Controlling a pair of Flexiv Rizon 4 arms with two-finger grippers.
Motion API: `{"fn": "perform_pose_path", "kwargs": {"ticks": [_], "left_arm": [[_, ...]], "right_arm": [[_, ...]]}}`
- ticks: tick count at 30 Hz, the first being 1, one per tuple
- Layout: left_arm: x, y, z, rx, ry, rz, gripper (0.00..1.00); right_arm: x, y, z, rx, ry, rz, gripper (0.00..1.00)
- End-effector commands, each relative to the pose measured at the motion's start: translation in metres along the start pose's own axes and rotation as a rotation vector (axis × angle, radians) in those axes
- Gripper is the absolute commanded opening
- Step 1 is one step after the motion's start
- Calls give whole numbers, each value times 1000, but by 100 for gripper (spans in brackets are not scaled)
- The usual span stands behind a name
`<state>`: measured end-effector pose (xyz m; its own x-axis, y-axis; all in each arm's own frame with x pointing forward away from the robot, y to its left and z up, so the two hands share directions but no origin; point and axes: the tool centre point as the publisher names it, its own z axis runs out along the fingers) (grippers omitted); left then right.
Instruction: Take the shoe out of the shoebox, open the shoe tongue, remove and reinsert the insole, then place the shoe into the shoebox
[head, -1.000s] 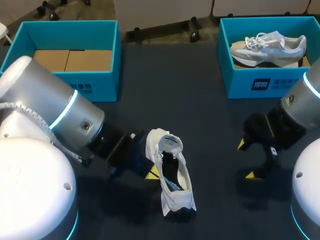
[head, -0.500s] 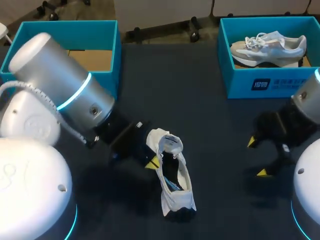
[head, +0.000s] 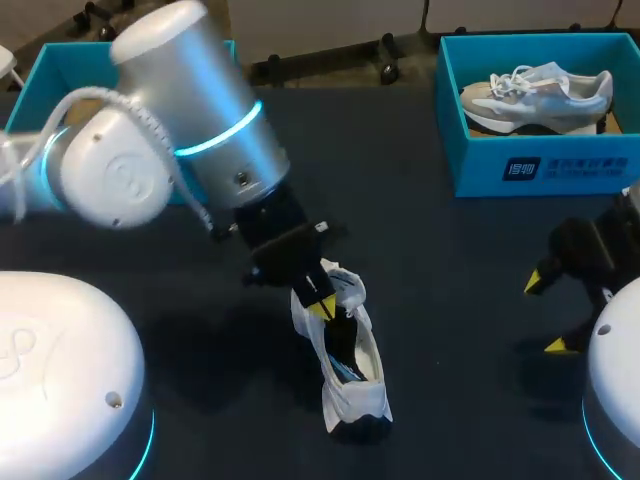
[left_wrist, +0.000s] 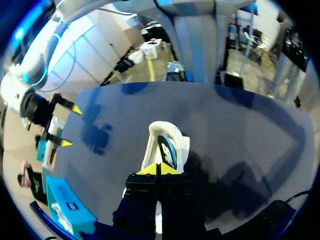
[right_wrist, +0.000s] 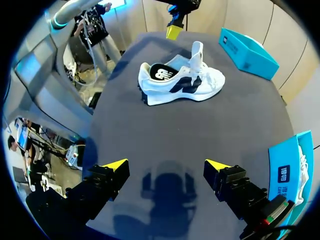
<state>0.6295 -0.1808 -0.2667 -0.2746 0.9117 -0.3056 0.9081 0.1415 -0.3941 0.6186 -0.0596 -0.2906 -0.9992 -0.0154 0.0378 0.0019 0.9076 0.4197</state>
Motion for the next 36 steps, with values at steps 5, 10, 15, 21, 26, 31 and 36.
{"fn": "perform_pose_path", "kwargs": {"ticks": [5, 10, 15, 21, 26, 31, 36], "left_arm": [[-12, 6, 6, -1, 536, 119, 0], [-18, 11, 19, -6, 665, 204, 0], [-10, 10, 31, 4, 740, 248, 0], [7, 12, 29, 21, 845, 296, 0], [7, 12, 29, 21, 845, 296, 0], [3, 10, 39, 10, 846, 310, 0], [3, 14, 54, 17, 820, 320, 0]], "right_arm": [[2, 0, 0, 1, -3, 0, 100], [2, 0, 0, 1, -3, 0, 100], [2, 0, 0, 1, -3, 0, 100], [2, 0, 0, 1, -3, 0, 100], [2, 0, 0, 1, -3, 0, 100], [2, 0, 0, 1, -3, 0, 100], [2, 0, 0, 1, -3, 0, 100]]}}
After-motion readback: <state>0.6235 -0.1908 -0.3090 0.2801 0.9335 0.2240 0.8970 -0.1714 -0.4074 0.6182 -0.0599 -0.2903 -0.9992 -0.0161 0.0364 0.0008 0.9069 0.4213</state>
